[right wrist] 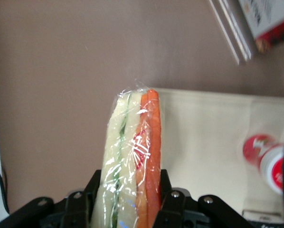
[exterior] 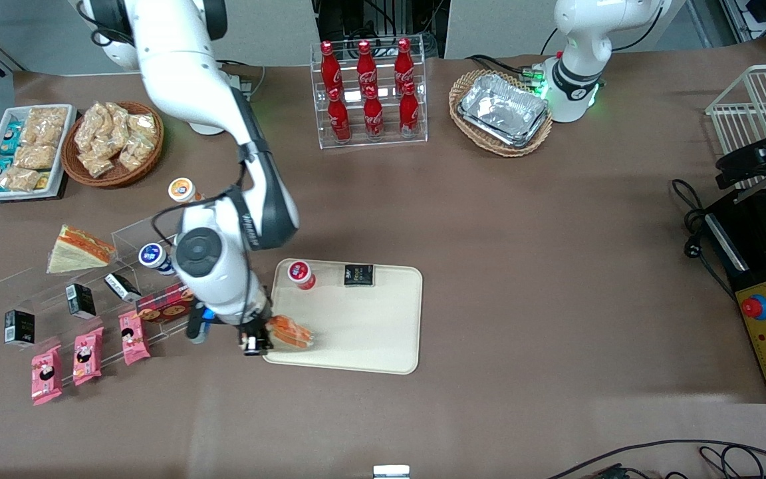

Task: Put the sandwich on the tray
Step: 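Lower the sandwich onto the cream tray and open the right gripper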

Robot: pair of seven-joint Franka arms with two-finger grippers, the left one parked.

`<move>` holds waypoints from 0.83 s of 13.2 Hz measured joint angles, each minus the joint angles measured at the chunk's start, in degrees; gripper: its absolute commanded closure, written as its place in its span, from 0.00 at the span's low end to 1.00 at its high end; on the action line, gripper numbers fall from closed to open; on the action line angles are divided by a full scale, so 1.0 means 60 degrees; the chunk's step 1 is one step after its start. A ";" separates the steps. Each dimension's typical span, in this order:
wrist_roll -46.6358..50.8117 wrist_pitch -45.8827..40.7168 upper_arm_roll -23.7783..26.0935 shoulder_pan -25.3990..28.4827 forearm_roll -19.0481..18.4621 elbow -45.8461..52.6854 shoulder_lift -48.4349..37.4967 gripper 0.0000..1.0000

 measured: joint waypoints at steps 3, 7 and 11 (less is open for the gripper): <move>0.1437 0.1140 0.0538 0.0056 -0.0001 0.0001 0.0443 0.48; 0.2110 0.1744 0.0874 0.0157 -0.0001 0.0036 0.0857 0.49; 0.2264 0.2067 0.0945 0.0591 -0.0001 0.0065 0.1232 0.48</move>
